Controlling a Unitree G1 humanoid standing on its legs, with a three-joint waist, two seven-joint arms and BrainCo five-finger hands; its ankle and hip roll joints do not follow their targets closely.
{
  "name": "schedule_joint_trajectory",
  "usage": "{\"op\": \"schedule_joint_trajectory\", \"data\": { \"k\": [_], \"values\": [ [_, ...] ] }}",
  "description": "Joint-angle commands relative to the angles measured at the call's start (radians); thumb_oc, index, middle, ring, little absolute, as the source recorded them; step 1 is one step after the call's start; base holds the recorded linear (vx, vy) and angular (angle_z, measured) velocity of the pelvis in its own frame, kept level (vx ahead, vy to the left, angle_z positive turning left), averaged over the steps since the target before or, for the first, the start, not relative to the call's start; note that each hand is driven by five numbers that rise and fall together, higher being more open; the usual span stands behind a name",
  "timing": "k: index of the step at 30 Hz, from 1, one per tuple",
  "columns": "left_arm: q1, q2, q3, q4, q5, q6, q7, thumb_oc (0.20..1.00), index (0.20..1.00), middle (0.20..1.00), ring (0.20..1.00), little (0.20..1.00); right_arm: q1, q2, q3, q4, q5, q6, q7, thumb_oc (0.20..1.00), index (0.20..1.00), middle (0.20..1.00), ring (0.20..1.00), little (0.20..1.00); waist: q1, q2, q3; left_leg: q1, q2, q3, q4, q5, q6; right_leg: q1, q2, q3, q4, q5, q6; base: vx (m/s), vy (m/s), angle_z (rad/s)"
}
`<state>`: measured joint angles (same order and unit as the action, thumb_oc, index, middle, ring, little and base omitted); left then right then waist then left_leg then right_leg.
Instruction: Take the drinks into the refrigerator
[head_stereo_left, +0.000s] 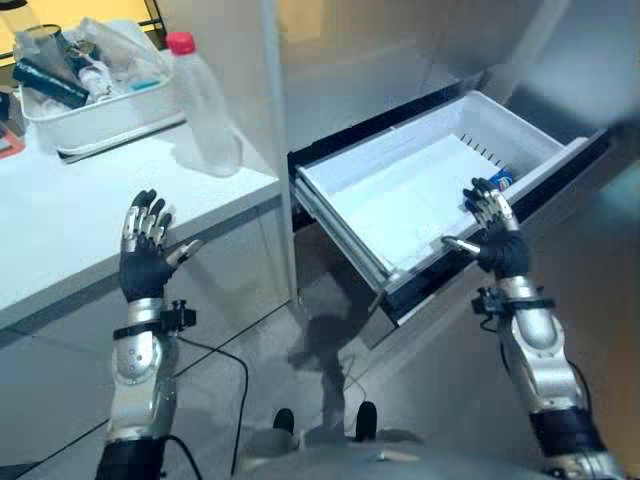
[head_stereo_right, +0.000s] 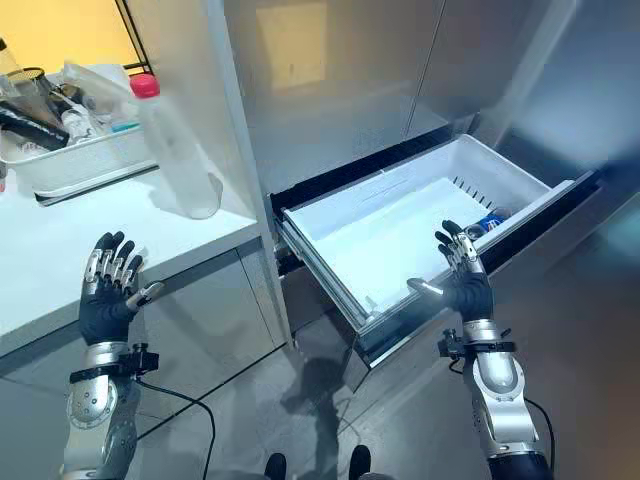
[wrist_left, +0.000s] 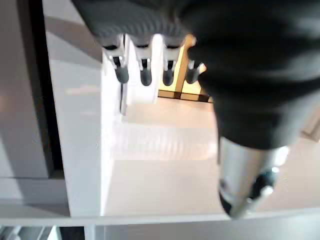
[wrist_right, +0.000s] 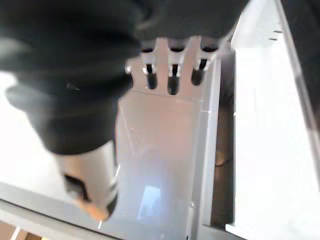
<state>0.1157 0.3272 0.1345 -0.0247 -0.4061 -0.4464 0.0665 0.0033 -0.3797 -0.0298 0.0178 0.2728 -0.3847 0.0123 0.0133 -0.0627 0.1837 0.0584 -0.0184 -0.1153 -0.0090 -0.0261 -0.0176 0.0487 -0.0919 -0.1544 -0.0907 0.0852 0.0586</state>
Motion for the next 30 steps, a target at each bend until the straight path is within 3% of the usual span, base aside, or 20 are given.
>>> {"op": "schedule_joint_trajectory", "data": {
  "k": [1, 17, 23, 30],
  "values": [
    [-0.027, 0.033, 0.008, -0.017, 0.010, -0.037, -0.001, 1.000, 1.000, 1.000, 1.000, 1.000, -0.048, -0.014, -0.039, -0.020, -0.004, -0.048, -0.012, 1.000, 1.000, 1.000, 1.000, 1.000, -0.012, 0.001, -0.031, 0.008, -0.009, -0.050, 0.011, -0.058, 0.031, 0.037, -0.010, -0.007, 0.119, -0.152, 0.045, -0.06, -0.296, 1.30],
    [-0.046, 0.040, 0.037, -0.013, -0.005, -0.036, 0.011, 1.000, 1.000, 1.000, 1.000, 1.000, -0.038, -0.011, -0.036, -0.018, -0.003, -0.042, 0.001, 1.000, 1.000, 1.000, 1.000, 1.000, -0.016, 0.010, -0.037, 0.024, -0.003, -0.046, -0.006, -0.057, 0.028, 0.054, -0.004, -0.009, 0.107, -0.162, 0.041, 0.00, 0.000, 0.00],
    [-0.129, 0.106, 0.060, 0.038, 0.051, -0.027, 0.068, 1.000, 1.000, 1.000, 1.000, 1.000, -0.050, -0.023, -0.021, -0.006, 0.014, -0.029, 0.022, 1.000, 1.000, 1.000, 1.000, 1.000, -0.029, 0.015, -0.044, 0.042, 0.003, -0.039, -0.020, -0.057, 0.026, 0.065, -0.003, -0.004, 0.099, -0.162, 0.040, 0.02, 0.010, 0.00],
    [-0.299, 0.259, 0.027, 0.220, 0.080, 0.001, 0.126, 1.000, 1.000, 1.000, 1.000, 1.000, -0.083, -0.056, 0.028, -0.013, 0.061, -0.010, 0.060, 1.000, 1.000, 1.000, 1.000, 1.000, -0.060, 0.022, -0.042, 0.050, 0.014, -0.012, -0.033, -0.055, 0.019, 0.046, 0.006, 0.016, 0.112, -0.162, 0.044, 0.02, 0.018, -0.03]
  ]
}}
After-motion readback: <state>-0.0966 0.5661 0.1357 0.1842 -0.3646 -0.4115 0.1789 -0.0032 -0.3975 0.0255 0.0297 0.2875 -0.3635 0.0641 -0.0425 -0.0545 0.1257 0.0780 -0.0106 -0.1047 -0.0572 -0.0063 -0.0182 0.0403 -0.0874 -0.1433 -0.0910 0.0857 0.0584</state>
